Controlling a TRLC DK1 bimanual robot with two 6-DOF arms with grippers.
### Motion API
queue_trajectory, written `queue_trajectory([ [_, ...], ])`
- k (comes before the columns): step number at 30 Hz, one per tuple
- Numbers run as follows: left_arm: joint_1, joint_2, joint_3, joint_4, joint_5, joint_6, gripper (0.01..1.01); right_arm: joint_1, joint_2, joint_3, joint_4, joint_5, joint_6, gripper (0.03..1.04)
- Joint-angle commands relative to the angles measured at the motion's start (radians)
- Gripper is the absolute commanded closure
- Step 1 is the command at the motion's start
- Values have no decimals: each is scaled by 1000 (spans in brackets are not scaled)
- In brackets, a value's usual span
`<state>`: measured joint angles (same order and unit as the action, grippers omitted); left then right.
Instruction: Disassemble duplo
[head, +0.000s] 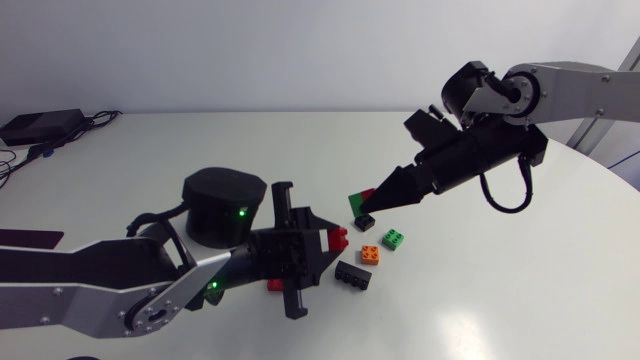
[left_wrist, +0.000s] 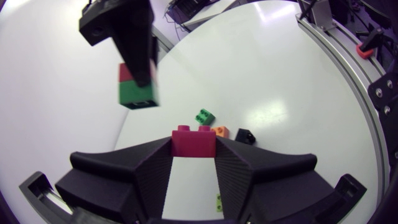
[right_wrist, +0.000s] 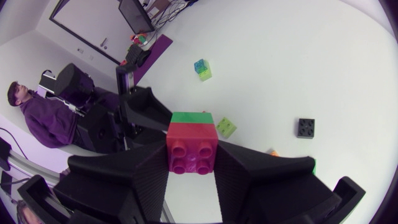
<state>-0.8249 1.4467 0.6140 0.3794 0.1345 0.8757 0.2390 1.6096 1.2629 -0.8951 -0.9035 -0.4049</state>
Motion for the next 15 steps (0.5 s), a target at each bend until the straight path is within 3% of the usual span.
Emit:
queue_trajectory([
  [1,-10,11,-31,-10,7,48,693,-17,-14,33,-27,14,-25,790],
  [6,73,70,16,9,-4,22,693,-20,-25,10,-27,26,-46,789],
  [9,150,176,99,6,-85,-24,693,-20,-36,-13,-19,28,-51,789],
  [15,291,345,313,-251,-70,-193,692,-9,-51,-62,10,34,-51,789],
])
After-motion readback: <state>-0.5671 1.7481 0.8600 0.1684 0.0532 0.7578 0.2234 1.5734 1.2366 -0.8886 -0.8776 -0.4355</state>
